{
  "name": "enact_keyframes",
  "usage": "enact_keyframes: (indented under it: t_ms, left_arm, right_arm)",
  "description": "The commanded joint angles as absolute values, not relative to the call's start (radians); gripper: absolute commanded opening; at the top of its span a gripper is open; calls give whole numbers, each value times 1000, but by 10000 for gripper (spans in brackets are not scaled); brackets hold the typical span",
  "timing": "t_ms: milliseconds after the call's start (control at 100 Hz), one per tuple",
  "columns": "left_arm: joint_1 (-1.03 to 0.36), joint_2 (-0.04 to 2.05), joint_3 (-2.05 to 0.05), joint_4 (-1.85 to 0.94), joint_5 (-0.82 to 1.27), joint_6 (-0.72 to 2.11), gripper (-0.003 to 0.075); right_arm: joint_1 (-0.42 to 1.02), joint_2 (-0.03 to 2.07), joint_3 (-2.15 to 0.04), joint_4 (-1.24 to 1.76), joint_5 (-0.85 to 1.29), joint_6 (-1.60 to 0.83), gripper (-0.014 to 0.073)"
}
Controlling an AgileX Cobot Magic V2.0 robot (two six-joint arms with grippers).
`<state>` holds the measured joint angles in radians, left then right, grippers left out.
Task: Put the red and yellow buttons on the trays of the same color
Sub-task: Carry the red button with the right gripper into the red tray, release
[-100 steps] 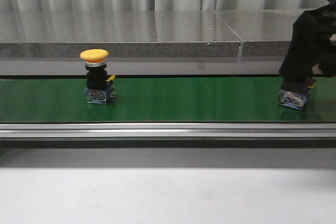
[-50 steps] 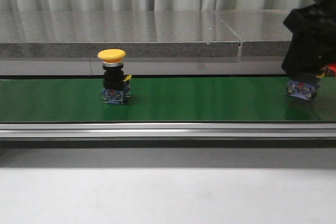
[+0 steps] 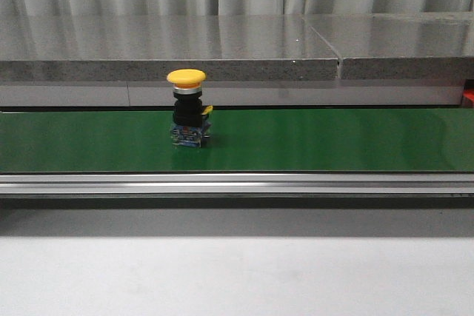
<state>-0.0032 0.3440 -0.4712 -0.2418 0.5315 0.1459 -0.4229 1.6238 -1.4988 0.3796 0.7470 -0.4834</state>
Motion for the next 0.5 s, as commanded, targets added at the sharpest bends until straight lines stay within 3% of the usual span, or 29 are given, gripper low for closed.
enact_keyframes:
  t_ms: [0,490]
  left_arm:
    - [-12,351,-495,-260,464,146,-19]
    - [-12,351,-495,-260,464,146,-19]
  right_arm:
    - [-482,1651,-1579,416,671,-476,16]
    - [-562,1975,-1789,416,679,-469,16]
